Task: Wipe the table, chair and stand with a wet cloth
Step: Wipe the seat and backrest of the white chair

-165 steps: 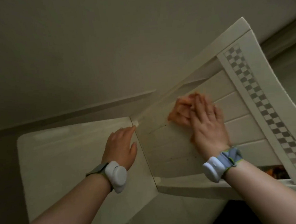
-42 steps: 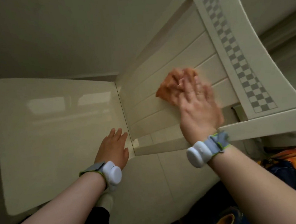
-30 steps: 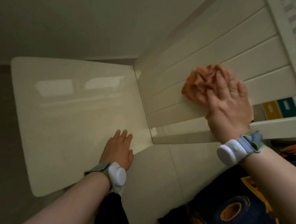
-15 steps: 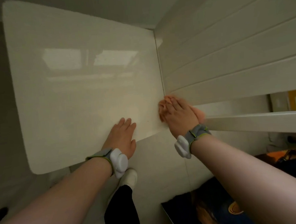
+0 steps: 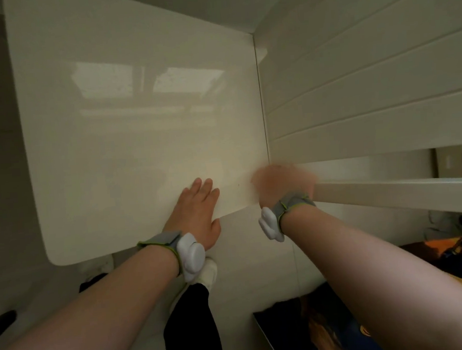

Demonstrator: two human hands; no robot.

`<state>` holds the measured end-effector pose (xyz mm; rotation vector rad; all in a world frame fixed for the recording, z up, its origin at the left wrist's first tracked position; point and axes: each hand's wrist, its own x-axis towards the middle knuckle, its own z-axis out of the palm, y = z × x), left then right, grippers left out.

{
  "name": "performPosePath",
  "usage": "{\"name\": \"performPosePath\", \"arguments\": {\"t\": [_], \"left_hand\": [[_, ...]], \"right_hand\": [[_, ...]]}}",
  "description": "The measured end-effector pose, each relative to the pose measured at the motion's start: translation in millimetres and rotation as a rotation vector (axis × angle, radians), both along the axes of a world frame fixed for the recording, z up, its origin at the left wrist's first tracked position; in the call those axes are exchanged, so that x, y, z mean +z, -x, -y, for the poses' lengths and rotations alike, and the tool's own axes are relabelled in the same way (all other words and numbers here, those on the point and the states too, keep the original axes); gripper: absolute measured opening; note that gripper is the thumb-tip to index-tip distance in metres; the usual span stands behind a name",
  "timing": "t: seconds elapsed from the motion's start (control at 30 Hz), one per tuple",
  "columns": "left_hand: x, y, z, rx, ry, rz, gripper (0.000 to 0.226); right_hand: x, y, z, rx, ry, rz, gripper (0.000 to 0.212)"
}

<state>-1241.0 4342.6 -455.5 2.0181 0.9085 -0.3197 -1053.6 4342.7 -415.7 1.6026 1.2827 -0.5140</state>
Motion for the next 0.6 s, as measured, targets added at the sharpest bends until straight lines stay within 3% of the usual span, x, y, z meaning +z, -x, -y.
{"name": "performPosePath", "arguments": {"t": [0.17,0.33,0.43,0.53,0.6], "left_hand": [[4.9,-1.8,-2.3,-0.022,0.000,-0.042,0.068],[37.1,-9.3,-4.0,-0.032,0.025,-0.041,0.066],[54.9,-12.1,-1.4,-0.040,0.021,-0.011,0.065],[86.5,-16.7,-3.2,-0.088,0.000,0.025,0.066],[106.8,-19.4,-5.9,-0.119,-0.007,0.042,0.067]], "right_hand": [[22.9,-2.5,5.1,0.146,-0.113,-0.012,0.034],[67.7,-12.1,28.8,0.266,-0.200,-0.042,0.043],[100.8,-18.3,38.7,0.248,-0.285,-0.074,0.036],[145.9,-21.6,44.2,0.244,-0.475,-0.089,0.012],[165.9,-30.0,49.9,0.228,-0.521,-0.117,0.023]]}}
